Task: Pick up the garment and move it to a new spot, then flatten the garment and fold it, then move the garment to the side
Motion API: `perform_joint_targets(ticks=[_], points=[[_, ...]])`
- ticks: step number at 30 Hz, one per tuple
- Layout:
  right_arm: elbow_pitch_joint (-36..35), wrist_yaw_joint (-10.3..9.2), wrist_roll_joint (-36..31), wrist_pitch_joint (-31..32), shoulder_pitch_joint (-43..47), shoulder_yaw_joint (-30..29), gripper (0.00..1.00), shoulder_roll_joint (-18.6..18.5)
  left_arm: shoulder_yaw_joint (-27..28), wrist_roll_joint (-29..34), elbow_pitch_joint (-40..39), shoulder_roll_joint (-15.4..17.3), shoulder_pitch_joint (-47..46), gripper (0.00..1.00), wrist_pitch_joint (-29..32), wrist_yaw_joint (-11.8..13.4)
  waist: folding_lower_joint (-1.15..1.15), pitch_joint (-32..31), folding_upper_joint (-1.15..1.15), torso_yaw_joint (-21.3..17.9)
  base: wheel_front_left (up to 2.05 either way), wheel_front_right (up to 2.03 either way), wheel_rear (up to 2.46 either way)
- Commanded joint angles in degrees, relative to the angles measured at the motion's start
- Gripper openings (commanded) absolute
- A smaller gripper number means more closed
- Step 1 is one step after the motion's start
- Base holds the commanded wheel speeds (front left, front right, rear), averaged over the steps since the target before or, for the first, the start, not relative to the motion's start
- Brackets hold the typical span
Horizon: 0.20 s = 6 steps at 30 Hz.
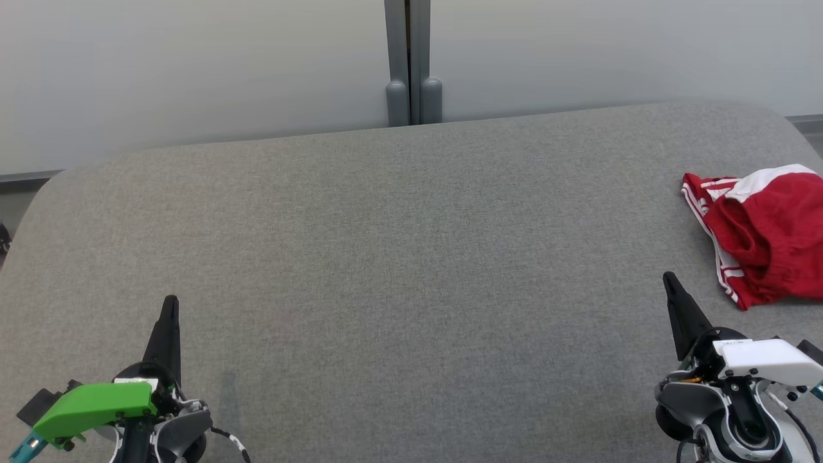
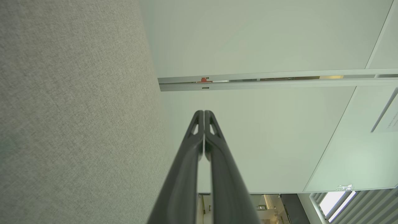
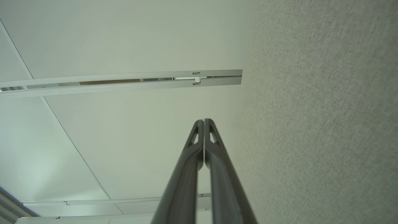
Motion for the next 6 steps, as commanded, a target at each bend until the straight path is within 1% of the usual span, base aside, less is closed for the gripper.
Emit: perform_joint_targets(ticks=[1, 6], points=[[-0.29, 0.02, -0.16, 0.22, -0.33, -0.13, 0.0, -0.05, 0.16, -0.13, -0.12, 0.25, -0.61, 0.0, 0.23, -0.31, 0.0, 0.0, 0.0, 0.0, 0.0, 0.0, 0.0], [-0.29, 0.02, -0.18, 0.23, -0.33, -0.13, 0.0, -0.04, 0.17, -0.12, -0.12, 0.25, -0.61, 0.0, 0.23, -0.31, 0.0, 0.0, 0.0, 0.0, 0.0, 0.0, 0.0]])
